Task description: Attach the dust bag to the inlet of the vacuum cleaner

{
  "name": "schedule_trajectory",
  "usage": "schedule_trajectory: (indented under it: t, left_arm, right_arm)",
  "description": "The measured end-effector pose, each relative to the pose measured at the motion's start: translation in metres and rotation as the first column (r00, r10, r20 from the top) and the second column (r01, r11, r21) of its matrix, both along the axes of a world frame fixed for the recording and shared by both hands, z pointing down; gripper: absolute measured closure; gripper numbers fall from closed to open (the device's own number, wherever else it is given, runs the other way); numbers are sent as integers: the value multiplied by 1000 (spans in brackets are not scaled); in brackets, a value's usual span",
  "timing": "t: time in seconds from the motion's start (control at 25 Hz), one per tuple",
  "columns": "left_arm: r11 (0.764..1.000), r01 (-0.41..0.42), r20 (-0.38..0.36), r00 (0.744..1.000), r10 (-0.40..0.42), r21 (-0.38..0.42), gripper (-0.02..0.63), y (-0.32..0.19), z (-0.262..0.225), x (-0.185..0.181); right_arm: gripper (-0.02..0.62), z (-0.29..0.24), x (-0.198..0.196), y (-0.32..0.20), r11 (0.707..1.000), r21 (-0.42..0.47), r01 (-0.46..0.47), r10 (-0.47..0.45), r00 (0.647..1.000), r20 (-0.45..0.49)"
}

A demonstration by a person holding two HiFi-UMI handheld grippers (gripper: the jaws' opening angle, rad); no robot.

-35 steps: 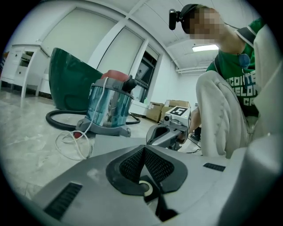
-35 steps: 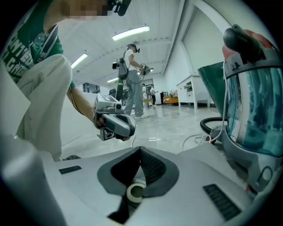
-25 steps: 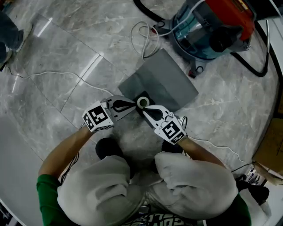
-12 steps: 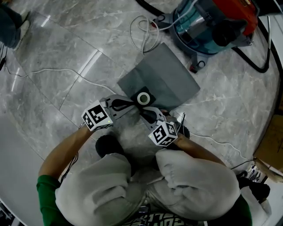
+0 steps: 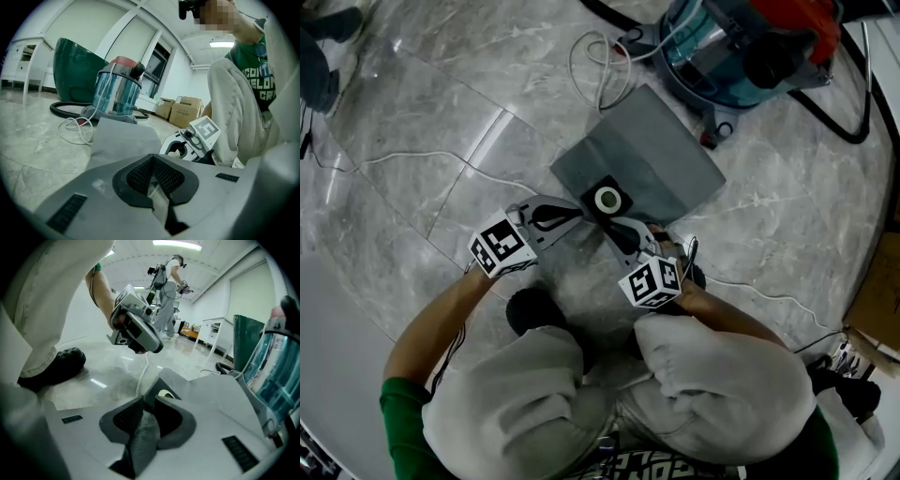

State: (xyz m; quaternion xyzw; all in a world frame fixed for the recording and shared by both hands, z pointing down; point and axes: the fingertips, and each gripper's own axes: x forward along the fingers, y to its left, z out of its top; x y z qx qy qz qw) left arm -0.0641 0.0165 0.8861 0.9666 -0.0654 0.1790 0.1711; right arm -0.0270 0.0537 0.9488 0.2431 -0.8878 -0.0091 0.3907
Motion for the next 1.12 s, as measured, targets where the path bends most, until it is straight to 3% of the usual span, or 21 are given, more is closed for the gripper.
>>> schedule_trajectory:
  t: [0.32, 0.72, 0.96, 1.12]
  left_arm:
    - [997, -19, -2, 1000, 19, 73, 603, -37, -27, 19]
    - [981, -143, 72, 988, 134, 131, 603, -70, -52, 46]
    - [963, -203, 105, 977, 187, 177, 603, -97, -65, 63]
    - [951, -204, 89, 978, 188, 232, 603, -121, -82, 71]
  right_arm:
    - [520, -40, 34, -46, 984, 63, -168, 163, 984, 76]
    - [554, -27, 59, -89, 938, -15, -346, 346, 931, 114]
    - [581, -36, 64, -103, 935, -75, -348, 356, 917, 182]
    - [581, -60, 71, -112, 943, -45, -329, 331, 919, 216]
